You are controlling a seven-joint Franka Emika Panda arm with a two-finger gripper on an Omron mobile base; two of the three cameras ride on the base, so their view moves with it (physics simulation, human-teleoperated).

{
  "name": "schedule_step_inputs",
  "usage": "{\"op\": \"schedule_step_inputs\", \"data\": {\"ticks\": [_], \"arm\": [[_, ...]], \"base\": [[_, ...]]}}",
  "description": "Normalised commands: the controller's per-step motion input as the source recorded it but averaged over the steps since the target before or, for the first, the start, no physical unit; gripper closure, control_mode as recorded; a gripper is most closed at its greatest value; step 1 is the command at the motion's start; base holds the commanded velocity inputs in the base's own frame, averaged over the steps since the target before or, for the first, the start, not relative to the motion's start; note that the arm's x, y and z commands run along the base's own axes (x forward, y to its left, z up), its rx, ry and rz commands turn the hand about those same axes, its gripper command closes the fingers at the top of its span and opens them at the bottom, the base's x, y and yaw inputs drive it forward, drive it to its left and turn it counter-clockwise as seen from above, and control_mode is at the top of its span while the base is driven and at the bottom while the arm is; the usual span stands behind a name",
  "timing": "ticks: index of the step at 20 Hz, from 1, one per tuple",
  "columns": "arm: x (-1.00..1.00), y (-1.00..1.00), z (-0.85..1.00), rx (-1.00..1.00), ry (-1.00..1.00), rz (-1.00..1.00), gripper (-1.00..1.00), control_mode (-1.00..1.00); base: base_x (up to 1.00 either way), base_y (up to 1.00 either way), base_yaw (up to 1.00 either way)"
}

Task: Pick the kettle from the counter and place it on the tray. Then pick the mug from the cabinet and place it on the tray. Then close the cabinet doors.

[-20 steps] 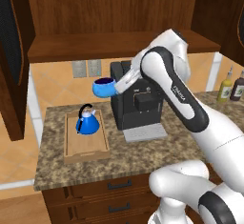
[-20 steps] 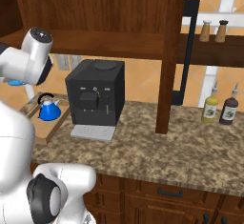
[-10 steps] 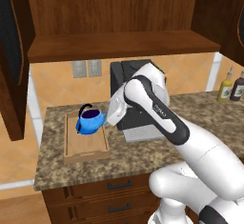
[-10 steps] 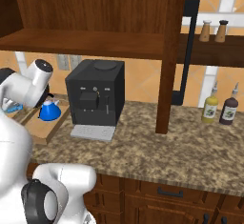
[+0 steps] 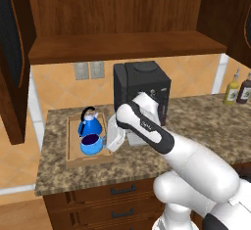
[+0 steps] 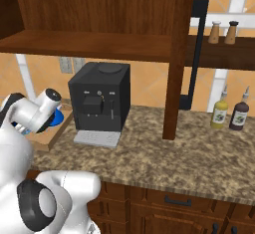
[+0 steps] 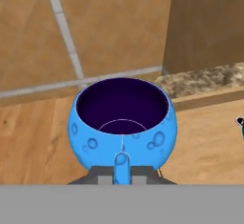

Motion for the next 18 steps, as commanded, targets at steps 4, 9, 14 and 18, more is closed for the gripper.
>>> {"op": "schedule_step_inputs", "data": {"ticks": [4,9,14,18], "arm": [[0.45,-0.10,-0.33,0.01,0.00,0.00,1.00,-1.00],[0.54,0.00,-0.14,0.04,0.00,0.00,1.00,-1.00],[0.47,0.02,-0.04,0.06,0.00,0.00,1.00,-1.00],[0.23,0.27,-0.23,0.00,0.00,0.00,1.00,-1.00]], "base": [[0.00,0.00,0.00],[0.00,0.00,0.00],[0.00,0.00,0.00],[0.00,0.00,0.00]]}}
